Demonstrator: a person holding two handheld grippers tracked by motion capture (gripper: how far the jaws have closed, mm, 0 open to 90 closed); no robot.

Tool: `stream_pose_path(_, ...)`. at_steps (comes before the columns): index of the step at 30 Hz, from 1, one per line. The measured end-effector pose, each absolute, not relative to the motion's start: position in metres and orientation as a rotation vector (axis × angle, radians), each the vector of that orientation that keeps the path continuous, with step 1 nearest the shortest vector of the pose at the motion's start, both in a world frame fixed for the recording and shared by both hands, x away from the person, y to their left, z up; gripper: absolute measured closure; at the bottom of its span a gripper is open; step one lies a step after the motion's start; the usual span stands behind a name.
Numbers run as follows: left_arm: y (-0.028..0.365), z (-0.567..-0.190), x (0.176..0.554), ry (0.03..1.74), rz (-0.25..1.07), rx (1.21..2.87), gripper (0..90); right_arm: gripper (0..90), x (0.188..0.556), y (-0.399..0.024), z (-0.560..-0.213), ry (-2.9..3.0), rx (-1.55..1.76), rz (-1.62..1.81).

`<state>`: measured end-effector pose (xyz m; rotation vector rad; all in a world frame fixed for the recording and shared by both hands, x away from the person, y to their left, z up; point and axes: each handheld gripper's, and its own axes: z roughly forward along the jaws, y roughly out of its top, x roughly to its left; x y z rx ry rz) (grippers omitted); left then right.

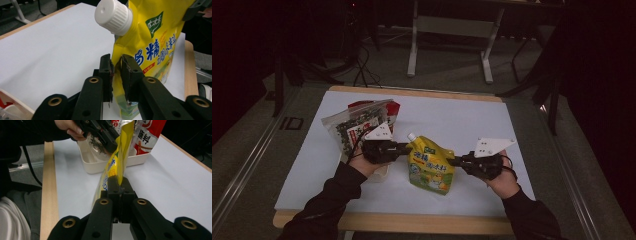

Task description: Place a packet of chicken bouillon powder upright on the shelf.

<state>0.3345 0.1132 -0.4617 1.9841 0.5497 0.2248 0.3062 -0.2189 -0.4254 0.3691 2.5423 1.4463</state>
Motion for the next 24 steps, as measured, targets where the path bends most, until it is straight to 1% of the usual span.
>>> stream_pose_path(1,0.114,-0.462,0.334,0.545,0.218,1.976,83.1,87.4,0.307,-0.219,-0.426,2.539,0.377,1.448)
stream_pose_path(3,0.113,-0.462,0.33,0.521,0.217,1.972,86.4,80.4,0.309,-0.217,-0.429,2.554,0.399,1.444)
stream_pose_path(5,0.111,-0.461,0.327,0.494,0.218,1.976,88.1,77.0,0.311,-0.215,-0.433,2.559,0.415,1.43)
stream_pose_path(8,0.106,-0.46,0.321,0.475,0.223,1.978,89.9,75.7,0.315,-0.211,-0.44,2.572,0.444,1.429)
stream_pose_path(11,0.107,-0.459,0.319,0.475,0.223,1.977,90.0,76.3,0.317,-0.211,-0.445,2.577,0.454,1.44)
stream_pose_path(13,0.108,-0.459,0.317,0.481,0.216,1.972,90.0,78.5,0.318,-0.21,-0.449,2.591,0.453,1.428)
stream_pose_path(16,0.108,-0.459,0.313,0.478,0.224,1.973,90.0,87.9,0.32,-0.208,-0.452,2.611,0.449,1.424)
stream_pose_path(18,0.109,-0.459,0.313,0.482,0.22,1.971,89.3,89.4,0.321,-0.207,-0.451,2.624,0.441,1.416)
stream_pose_path(21,0.111,-0.46,0.312,0.507,0.208,1.961,84.9,89.8,0.32,-0.206,-0.447,2.639,0.413,1.408)
stream_pose_path(23,0.112,-0.46,0.309,0.515,0.229,1.947,82.3,89.9,0.319,-0.204,-0.445,2.636,0.397,1.412)
stream_pose_path(24,0.114,-0.46,0.308,0.521,0.22,1.94,78.1,89.9,0.319,-0.204,-0.444,2.638,0.391,1.41)
